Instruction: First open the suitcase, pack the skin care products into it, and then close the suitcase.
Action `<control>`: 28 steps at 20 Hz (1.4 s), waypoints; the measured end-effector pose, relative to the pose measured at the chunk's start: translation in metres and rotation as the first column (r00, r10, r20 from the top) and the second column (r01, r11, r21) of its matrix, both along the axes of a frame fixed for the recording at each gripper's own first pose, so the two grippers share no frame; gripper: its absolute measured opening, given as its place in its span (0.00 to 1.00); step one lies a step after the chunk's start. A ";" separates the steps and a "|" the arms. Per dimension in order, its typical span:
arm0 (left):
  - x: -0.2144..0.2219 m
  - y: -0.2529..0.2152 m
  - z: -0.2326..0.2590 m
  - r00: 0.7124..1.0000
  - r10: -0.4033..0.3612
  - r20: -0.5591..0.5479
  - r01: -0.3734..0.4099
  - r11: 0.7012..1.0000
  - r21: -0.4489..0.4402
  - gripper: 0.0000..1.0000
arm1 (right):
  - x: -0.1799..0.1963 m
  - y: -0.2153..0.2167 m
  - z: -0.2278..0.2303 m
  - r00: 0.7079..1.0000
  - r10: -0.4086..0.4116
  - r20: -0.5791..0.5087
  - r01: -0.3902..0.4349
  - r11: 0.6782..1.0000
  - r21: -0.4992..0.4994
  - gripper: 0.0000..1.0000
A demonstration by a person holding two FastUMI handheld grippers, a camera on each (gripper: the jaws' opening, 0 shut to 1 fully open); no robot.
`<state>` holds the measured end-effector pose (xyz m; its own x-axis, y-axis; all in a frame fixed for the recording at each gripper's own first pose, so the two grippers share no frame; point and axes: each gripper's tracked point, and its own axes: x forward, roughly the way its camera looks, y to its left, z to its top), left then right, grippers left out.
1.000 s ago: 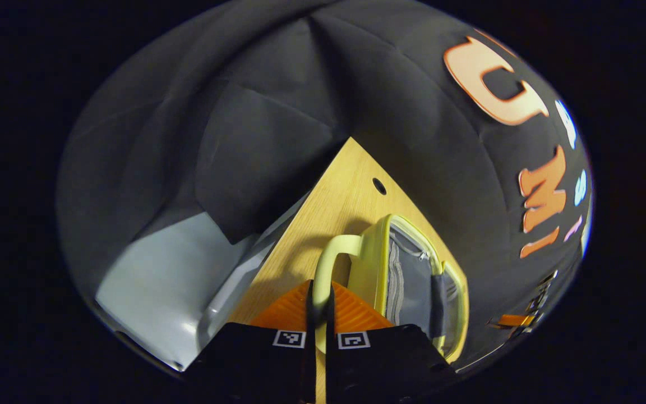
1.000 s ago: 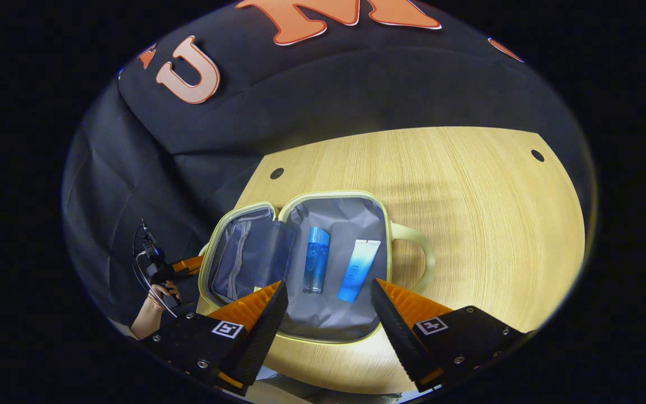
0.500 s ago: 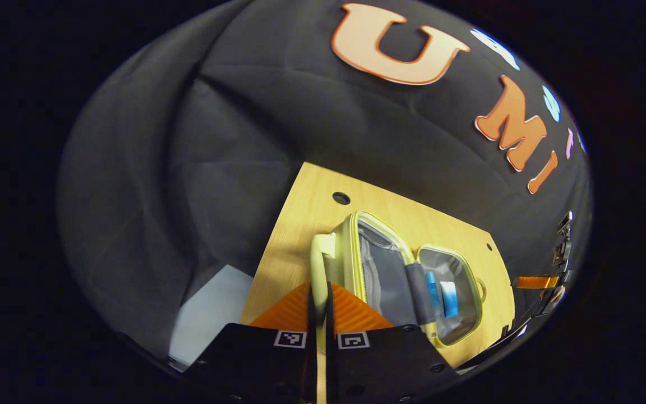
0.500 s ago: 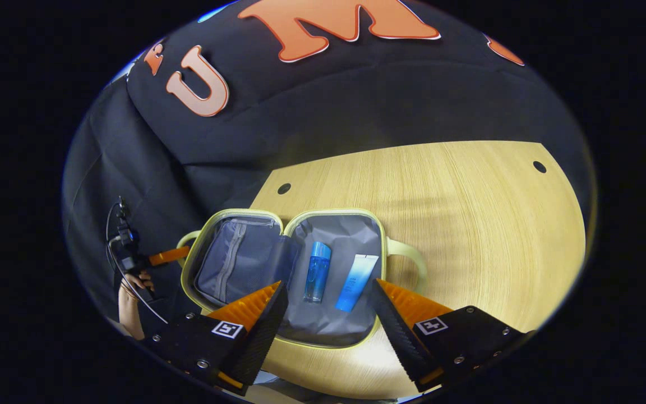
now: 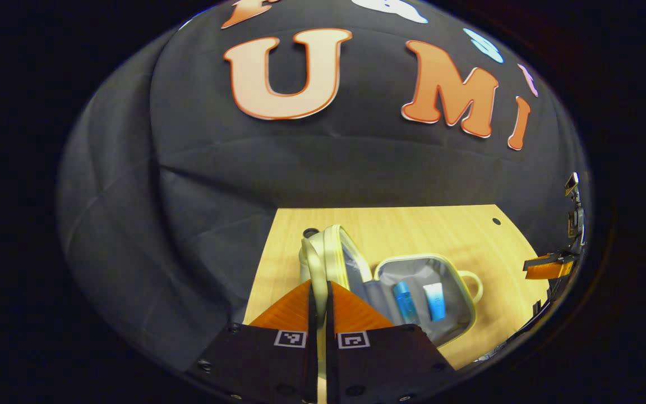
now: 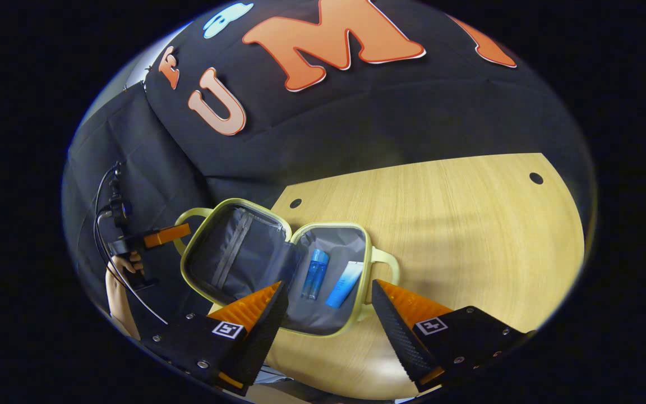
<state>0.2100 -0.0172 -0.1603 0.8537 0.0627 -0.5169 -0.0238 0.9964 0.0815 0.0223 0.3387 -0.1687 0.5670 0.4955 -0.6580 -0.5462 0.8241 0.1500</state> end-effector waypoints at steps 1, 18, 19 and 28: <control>0.002 -0.019 0.007 1.000 -0.015 0.010 0.015 1.000 0.002 0.06 | 0.001 -0.012 0.003 1.000 -0.002 0.004 0.002 1.000 0.002 0.95; 0.035 -0.333 -0.094 0.941 -0.278 -0.194 0.310 0.938 0.158 0.06 | -0.009 -0.185 0.031 0.992 -0.122 -0.016 0.122 0.989 0.080 0.96; 0.035 -0.348 -0.110 0.933 -0.289 -0.213 0.326 0.931 0.166 0.07 | -0.011 -0.193 0.030 0.991 -0.133 -0.020 0.134 0.988 0.082 0.96; 0.046 -0.393 -0.206 0.886 -0.285 -0.367 0.352 0.927 0.129 0.07 | -0.005 -0.221 0.020 0.981 -0.194 -0.031 0.195 0.979 0.062 0.95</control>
<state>0.2562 -0.4104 -0.3662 0.6216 -0.0596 -0.7811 0.3545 0.9106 0.2126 0.0174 0.1180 -0.1492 0.6404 0.4195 -0.6434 -0.3720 0.9022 0.2181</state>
